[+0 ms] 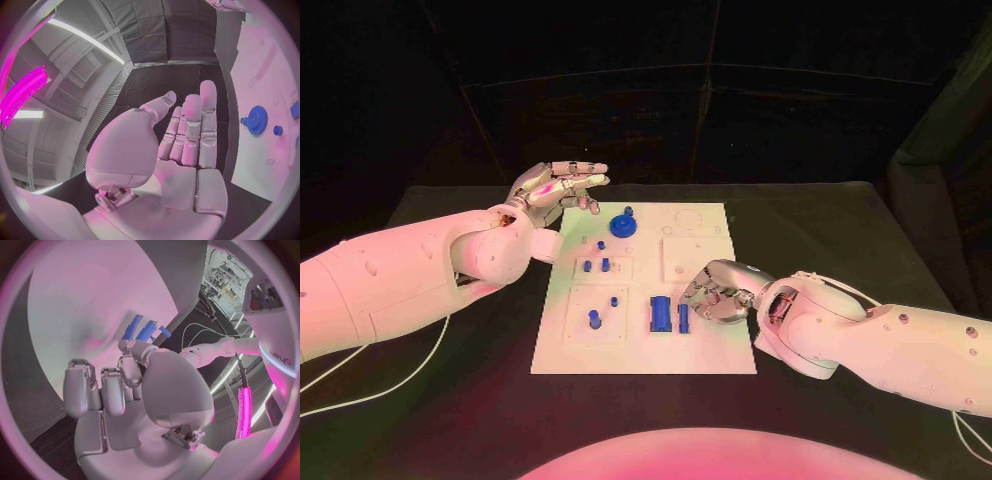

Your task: Assemble the parts on the task board

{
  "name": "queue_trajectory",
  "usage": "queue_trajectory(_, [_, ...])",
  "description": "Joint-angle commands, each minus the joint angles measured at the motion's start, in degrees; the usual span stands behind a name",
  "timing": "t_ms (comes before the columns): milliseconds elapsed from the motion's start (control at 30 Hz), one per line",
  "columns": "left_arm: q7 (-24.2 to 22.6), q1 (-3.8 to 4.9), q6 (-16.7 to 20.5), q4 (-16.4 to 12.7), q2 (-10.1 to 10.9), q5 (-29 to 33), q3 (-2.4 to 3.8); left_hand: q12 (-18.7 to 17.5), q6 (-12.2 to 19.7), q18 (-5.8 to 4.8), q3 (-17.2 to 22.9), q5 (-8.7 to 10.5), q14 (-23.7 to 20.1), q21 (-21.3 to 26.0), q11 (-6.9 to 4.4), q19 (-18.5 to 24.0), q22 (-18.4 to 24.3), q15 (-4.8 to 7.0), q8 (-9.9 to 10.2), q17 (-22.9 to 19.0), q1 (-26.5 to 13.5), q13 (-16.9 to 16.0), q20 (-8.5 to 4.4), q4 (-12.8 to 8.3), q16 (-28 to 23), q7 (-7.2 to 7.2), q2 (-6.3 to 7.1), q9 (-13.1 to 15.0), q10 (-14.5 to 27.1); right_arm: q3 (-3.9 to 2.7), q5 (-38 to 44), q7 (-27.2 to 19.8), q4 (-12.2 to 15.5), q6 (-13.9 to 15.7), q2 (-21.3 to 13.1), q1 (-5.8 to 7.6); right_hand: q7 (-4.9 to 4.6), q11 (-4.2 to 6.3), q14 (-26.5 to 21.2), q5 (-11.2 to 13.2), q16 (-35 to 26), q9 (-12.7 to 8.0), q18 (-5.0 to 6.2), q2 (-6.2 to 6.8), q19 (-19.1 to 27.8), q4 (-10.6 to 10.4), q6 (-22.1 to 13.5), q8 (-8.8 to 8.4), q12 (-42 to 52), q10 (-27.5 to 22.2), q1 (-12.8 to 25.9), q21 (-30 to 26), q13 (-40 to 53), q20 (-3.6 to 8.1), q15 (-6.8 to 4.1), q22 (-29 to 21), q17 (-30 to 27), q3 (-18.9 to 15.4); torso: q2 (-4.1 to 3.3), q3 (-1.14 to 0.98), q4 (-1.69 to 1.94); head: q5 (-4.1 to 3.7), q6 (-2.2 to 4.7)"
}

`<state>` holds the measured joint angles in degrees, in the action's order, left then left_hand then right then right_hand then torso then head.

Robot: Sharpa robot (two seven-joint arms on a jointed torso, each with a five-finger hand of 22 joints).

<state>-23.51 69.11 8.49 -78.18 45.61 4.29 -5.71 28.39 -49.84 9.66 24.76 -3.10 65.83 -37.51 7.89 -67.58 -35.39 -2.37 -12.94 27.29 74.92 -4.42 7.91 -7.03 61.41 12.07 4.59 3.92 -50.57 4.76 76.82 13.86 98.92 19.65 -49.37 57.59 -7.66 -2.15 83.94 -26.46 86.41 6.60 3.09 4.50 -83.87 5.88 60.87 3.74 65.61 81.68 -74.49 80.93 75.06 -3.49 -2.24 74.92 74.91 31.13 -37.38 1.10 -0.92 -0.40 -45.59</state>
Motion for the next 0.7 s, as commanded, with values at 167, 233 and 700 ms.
queue_trajectory(167, [-0.21,0.1,-0.56,-0.02,0.0,-0.14,0.05,0.3,0.33,0.79,-0.24,-0.19,-0.45,0.17,-0.01,0.58,0.07,-0.15,-0.24,-0.07,-0.07,0.06,0.0,-0.14,0.36,0.12,-0.46,0.05,0.52,0.05,0.84,0.19,0.06,-0.29,0.12,0.02,0.01,-0.08,4.86,-0.19,0.16,-0.09,0.25,0.24,-0.21,0.0,0.47,0.28,0.2,-0.07,0.82,0.16,0.76,-0.32,0.14,0.22,9.85,0.29,0.03,-0.02,-0.02,0.05,-0.02])
queue_trajectory(233, [-0.21,0.1,-0.56,-0.01,0.0,-0.14,0.05,0.3,0.33,0.79,-0.24,-0.19,-0.45,0.17,-0.01,0.58,0.07,-0.15,-0.24,-0.07,-0.07,0.06,0.0,-0.14,0.36,0.12,-0.46,0.05,0.52,0.05,0.84,0.03,0.03,0.52,0.16,0.02,-0.01,-0.08,4.85,-0.07,0.13,-0.21,0.26,0.4,-0.18,0.0,0.34,0.15,0.13,-0.11,1.06,0.13,0.71,-0.31,0.13,0.18,9.81,0.31,0.05,-0.01,-0.04,0.03,-0.03])
queue_trajectory(700, [-0.11,0.1,-0.66,0.0,-0.03,-0.14,0.04,0.43,0.45,0.79,-0.26,-0.19,-0.56,0.18,0.01,0.65,0.08,-0.16,-0.34,-0.15,-0.03,0.09,0.01,-0.19,0.37,0.15,-0.5,0.05,0.67,0.05,0.49,-0.01,-0.47,4.68,0.37,0.02,-0.97,-1.01,4.83,17.28,0.03,-2.35,0.3,2.72,-0.01,-2.01,-9.45,1.27,-2.62,-1.28,4.74,-0.23,-1.48,-0.88,0.88,-0.24,9.69,-4.42,0.03,0.01,0.05,0.02,0.1])
